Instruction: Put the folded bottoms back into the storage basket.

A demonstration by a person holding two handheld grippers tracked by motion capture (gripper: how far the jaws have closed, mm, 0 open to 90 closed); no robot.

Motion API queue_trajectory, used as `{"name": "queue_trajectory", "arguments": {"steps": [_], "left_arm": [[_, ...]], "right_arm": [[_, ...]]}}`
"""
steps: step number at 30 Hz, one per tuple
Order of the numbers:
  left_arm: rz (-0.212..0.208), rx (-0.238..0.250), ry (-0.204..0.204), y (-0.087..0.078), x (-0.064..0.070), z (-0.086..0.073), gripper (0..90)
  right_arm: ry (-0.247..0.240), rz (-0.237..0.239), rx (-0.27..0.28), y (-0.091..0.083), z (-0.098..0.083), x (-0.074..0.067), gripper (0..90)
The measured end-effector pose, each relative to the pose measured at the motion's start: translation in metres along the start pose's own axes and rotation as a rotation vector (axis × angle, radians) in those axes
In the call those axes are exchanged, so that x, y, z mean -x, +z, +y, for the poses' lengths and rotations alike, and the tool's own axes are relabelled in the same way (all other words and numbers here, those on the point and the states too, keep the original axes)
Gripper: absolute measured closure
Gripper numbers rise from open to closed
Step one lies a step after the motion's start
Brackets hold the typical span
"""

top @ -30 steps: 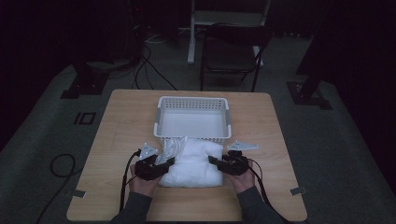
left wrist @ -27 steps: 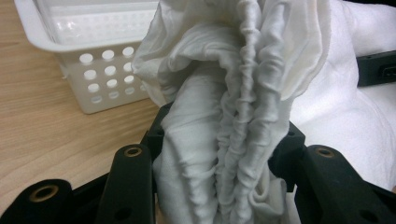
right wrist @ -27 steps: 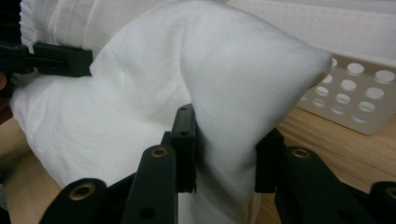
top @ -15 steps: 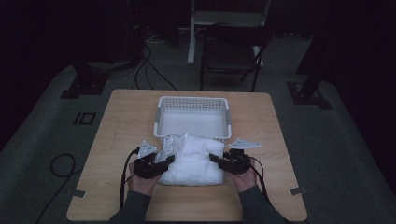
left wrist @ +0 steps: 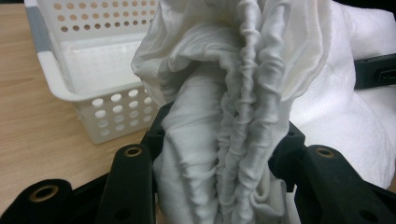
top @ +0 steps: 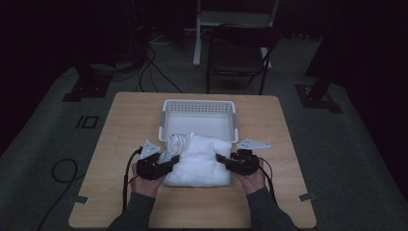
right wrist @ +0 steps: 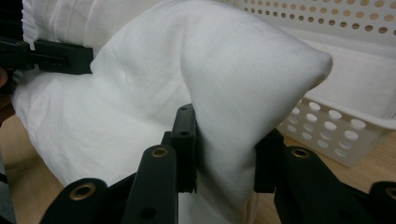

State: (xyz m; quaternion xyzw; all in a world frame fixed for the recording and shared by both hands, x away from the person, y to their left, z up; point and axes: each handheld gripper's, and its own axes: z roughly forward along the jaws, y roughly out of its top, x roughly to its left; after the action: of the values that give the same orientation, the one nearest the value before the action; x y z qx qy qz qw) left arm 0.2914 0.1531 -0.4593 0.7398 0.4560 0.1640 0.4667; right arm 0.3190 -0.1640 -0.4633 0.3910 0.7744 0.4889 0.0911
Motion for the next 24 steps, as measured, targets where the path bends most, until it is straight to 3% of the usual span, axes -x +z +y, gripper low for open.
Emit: {"name": "queue_trajectory", "arguments": {"steps": [24], "left_arm": [[0.008,0.028,0.034,0.001,0.001,0.026,54.8]], "right_arm": [[-0.016,-0.012,0.025,-0.006,0.021,0.008,69.3]]}}
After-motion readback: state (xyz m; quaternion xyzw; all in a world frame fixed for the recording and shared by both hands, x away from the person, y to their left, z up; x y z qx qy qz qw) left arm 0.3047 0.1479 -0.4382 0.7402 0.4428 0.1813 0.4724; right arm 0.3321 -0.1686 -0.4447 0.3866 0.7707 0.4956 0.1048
